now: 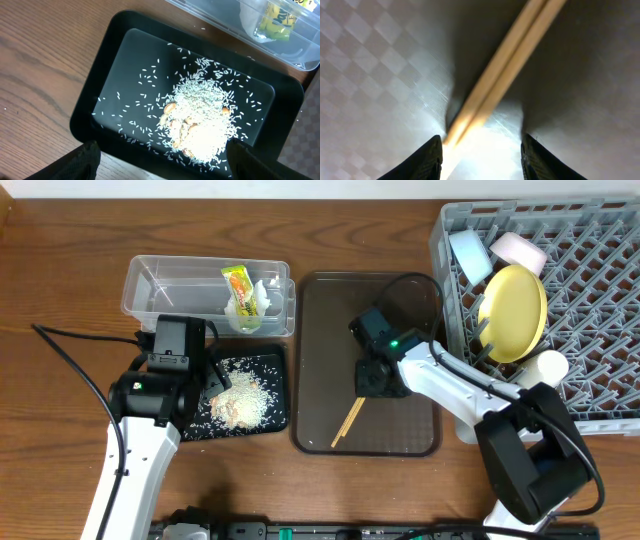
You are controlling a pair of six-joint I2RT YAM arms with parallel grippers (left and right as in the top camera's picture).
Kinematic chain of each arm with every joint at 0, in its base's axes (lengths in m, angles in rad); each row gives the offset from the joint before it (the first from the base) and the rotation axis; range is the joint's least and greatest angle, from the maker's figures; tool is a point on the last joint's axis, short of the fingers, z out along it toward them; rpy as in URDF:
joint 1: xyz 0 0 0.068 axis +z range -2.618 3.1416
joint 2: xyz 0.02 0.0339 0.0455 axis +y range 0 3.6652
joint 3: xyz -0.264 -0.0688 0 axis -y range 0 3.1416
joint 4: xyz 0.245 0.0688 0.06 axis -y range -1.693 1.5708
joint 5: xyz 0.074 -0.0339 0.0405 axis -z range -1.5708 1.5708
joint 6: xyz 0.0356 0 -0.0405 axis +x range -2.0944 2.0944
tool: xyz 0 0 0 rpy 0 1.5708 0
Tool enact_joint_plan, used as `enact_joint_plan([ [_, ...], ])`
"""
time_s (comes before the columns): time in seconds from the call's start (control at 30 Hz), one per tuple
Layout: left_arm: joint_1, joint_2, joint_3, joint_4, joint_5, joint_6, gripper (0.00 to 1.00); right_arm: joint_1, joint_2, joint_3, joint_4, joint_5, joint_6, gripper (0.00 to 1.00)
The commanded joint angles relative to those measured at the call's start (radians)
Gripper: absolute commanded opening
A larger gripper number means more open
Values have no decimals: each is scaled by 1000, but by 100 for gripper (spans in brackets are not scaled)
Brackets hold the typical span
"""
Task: Sort waste into correct bins and load items into the dishwasher rack
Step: 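Grasp one chopstick and insert it into the rack beside the plate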
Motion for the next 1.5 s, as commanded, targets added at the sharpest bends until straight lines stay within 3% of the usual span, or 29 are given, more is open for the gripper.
enact_joint_plan([
  [0.0, 5, 2, 9, -4, -20, -12, 83, 13, -28, -13, -13, 47, 25, 47],
  [0.47, 5, 2, 9, -5, -20, -12, 83, 13, -28, -60, 42, 34, 25, 48],
  [0.57, 5, 2, 9, -4, -19, -12, 83, 13, -28, -61, 25, 34, 25, 40],
  [0.67, 5, 2, 9, -5, -20, -12, 83, 13, -28, -68, 18, 34, 25, 19],
  [0.77, 5, 2, 9, -7, -19, -12, 83, 13, -28, -71, 7, 34, 28, 8],
  [0.87, 5, 2, 9, -11, -19, -12, 83, 13, -28, -71, -5, 33, 48, 1],
  [1.07, 5, 2, 9, -11, -19, -12, 83, -8, -58, -48, -21, 33, 44, 1],
  [1.47, 5, 2, 9, -12, -20, -12, 83, -246, -304, 152, -186, 82, -404, 1],
])
